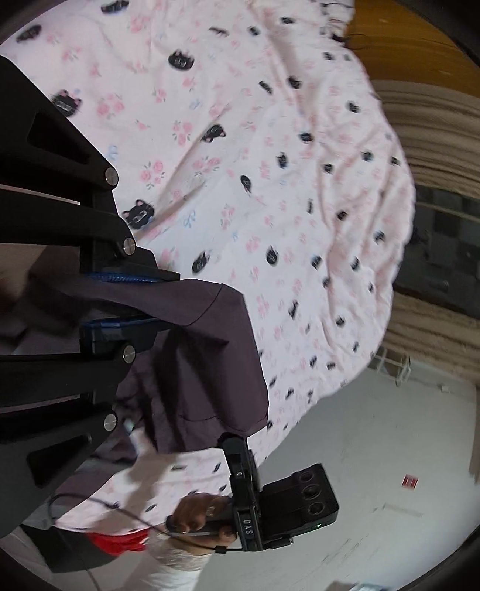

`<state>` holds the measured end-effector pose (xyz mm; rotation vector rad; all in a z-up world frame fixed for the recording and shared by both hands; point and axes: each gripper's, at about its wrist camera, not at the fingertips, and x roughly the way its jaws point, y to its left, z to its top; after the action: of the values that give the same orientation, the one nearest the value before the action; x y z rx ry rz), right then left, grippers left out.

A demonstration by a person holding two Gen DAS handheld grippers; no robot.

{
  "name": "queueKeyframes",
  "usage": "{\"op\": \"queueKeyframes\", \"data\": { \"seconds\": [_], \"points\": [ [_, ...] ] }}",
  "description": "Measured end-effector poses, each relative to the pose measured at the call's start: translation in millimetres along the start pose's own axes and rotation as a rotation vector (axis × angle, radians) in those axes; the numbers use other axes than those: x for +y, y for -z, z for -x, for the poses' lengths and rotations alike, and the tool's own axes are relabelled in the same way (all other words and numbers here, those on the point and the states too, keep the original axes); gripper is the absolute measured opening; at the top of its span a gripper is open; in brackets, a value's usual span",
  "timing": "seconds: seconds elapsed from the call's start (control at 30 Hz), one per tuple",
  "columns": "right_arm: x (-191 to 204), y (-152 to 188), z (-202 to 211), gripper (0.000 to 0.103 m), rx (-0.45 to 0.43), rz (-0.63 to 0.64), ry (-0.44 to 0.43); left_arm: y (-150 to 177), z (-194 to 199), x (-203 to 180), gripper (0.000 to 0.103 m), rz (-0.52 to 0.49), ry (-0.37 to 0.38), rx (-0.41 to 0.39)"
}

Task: Fold clothes
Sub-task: 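Lift the hood with both grippers and fold it down over the jacket body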

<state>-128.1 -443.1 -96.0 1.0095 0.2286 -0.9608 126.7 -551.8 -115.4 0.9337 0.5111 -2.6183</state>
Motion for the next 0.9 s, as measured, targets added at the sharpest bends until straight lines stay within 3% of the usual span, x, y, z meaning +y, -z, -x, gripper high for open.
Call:
{"op": "queueKeyframes", "data": {
  "seconds": [0.33,0.6,0.73,0.9],
  "points": [
    [89.2,84.3,33.9,0.005,0.127,0.187,0.019,65.0,64.4,-92.4,0.013,-0.229,-0.050,0.049],
    [104.8,158.4,18.8,0.005,0.239,0.202,0.092,133.9,58.3,-145.9,0.013,-0.400,-0.149,0.204],
    [107.0,187.9,1.9,0.005,0.285,0.211,0.165,157.4,50.1,-154.4,0.014,-0.428,-0.198,0.268],
    [108.5,211.8,-11.2,0.005,0.321,0.233,0.228,180.1,61.2,-167.4,0.025,-0.464,-0.221,0.296]
  ]
}}
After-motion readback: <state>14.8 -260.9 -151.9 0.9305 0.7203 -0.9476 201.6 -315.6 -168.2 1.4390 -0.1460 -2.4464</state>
